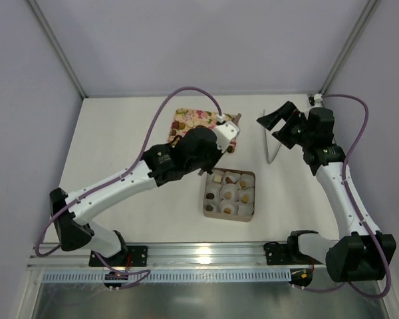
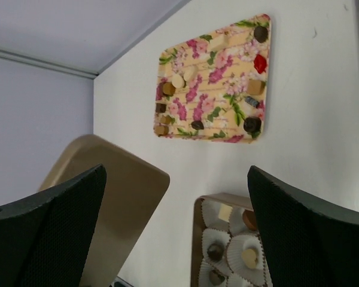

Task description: Pack the chocolate

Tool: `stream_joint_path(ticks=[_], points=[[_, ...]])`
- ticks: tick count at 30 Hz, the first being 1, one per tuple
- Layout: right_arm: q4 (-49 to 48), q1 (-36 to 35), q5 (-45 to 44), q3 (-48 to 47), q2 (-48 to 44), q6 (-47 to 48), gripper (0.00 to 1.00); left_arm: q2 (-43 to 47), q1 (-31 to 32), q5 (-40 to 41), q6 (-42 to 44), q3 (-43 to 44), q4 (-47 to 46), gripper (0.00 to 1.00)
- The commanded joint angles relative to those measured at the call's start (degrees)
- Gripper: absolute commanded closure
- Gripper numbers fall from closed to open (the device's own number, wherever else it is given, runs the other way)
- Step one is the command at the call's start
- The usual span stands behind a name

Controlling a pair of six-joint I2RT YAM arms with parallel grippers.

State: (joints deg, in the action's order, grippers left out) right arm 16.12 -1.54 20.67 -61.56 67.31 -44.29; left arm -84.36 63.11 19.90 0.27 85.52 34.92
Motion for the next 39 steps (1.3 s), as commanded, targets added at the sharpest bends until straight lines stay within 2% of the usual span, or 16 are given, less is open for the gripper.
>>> stream_joint_path(ticks=[1, 3, 4, 6, 7, 11, 14, 18, 23, 33, 39], points=[[0.32, -0.3, -3.7, 5.11, -5.25, 5.62, 0.0, 2.96, -6.93, -27.36, -15.78, 1.68, -0.36, 1.0], [0.84, -0.22, -4.49, 7.06, -8.06, 6.85, 0.0, 3.15, -12.37, -36.11, -20.29, 0.45, -2.74, 1.0], [1.19, -0.3, -4.84, 8.63, -8.94, 7.9, 0.0, 3.15, -14.05, -43.12, -22.92, -1.12, -5.45, 1.0], [2.07, -0.3, -5.72, 10.92, -11.39, 8.87, 0.0, 2.97, -18.17, -50.1, -29.87, -3.06, -8.62, 1.0], [2.25, -0.3, -6.42, 11.81, -12.02, 9.66, 0.0, 2.88, -19.33, -56.14, -32.24, -5.6, -12.9, 1.0], [0.94, -0.3, -5.9, 15.94, -14.48, 10.28, 0.0, 2.1, -22.15, -63.91, -42.88, -11.76, -23.91, 1.0], [-0.73, -0.3, -5.37, 19.54, -16.15, 10.63, 0.0, 0.87, -22.33, -67.09, -47.9, -15.11, -29.72, 1.0], [-2.84, -0.3, -4.41, 23.76, -17.47, 10.02, 0.0, -0.54, -22.42, -70.26, -55.63, -22.47, -44.27, 0.99], [-5.13, -0.3, -3.79, 28.24, -18.96, 9.58, 0.0, -3.35, -22.42, -72.63, -62.14, -27.06, -54.14, 0.99], [-13.39, -0.3, 1.04, 37.82, -19.32, 5.27, 0.0, -8.1, -22.42, -75.8, -63.29, -29.61, -58.29, 0.98], [-23.05, -0.3, 4.99, 44.06, -20.64, 0.35, 0.0, -10.3, -22.86, -77.2, -65.49, -31.73, -63.13, 0.98]])
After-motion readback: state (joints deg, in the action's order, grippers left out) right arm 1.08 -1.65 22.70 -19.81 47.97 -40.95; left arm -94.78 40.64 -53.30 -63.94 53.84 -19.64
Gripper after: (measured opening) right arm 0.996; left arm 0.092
